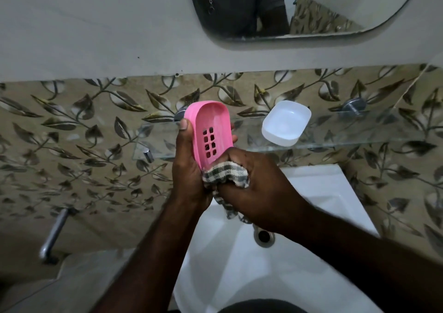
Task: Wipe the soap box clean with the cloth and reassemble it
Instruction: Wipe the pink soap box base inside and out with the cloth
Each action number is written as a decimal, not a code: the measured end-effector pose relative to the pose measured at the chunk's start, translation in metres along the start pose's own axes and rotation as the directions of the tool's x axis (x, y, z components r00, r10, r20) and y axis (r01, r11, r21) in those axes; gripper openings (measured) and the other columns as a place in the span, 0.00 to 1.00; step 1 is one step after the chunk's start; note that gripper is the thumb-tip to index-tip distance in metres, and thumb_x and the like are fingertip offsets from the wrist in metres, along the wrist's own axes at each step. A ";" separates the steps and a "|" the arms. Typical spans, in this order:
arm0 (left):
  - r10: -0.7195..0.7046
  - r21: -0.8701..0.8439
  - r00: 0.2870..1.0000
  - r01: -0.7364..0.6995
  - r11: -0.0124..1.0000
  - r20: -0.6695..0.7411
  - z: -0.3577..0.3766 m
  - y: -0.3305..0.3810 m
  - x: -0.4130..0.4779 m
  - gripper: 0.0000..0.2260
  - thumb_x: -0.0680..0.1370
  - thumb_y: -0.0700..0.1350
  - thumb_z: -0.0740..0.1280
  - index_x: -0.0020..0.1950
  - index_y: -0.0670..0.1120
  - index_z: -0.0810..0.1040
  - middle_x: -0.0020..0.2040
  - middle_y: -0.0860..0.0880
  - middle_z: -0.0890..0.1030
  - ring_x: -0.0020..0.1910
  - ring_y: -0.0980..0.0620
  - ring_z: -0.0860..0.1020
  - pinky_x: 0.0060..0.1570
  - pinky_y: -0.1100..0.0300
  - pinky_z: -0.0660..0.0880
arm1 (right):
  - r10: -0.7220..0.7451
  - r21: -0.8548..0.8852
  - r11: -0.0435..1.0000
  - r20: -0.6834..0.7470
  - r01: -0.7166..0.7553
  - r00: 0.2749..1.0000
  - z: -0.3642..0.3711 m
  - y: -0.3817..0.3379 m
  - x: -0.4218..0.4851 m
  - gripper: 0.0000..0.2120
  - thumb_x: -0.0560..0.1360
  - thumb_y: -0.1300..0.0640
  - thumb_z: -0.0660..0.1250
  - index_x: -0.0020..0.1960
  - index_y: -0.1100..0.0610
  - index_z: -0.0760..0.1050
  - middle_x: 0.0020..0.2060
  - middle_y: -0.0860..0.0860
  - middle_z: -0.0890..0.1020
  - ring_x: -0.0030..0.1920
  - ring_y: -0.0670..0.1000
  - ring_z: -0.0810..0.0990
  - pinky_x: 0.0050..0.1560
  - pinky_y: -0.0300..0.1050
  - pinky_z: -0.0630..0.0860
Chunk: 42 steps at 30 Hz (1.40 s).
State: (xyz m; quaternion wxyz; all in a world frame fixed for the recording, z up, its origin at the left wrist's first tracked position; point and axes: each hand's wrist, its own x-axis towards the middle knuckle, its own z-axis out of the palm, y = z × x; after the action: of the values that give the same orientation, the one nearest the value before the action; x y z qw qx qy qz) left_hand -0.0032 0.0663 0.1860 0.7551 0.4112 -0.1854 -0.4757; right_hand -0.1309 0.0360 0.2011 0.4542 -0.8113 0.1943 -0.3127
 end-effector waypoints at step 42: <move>0.245 -0.394 0.968 -0.204 0.896 0.055 0.001 -0.015 -0.015 0.46 0.57 0.59 0.77 0.68 0.39 0.67 0.47 0.43 0.82 0.45 0.45 0.79 0.39 0.58 0.78 | -0.264 -0.342 0.915 -0.100 0.216 0.959 0.003 0.008 -0.008 0.12 0.68 0.63 0.74 0.52 0.57 0.82 0.49 0.49 0.85 0.49 0.51 0.84 0.50 0.49 0.79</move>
State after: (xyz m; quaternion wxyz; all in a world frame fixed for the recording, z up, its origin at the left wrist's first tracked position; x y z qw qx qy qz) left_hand -0.0192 0.0757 0.1762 0.8603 0.2053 -0.1735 -0.4331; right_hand -0.1347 0.0389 0.1904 0.2559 -0.8684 0.1747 -0.3872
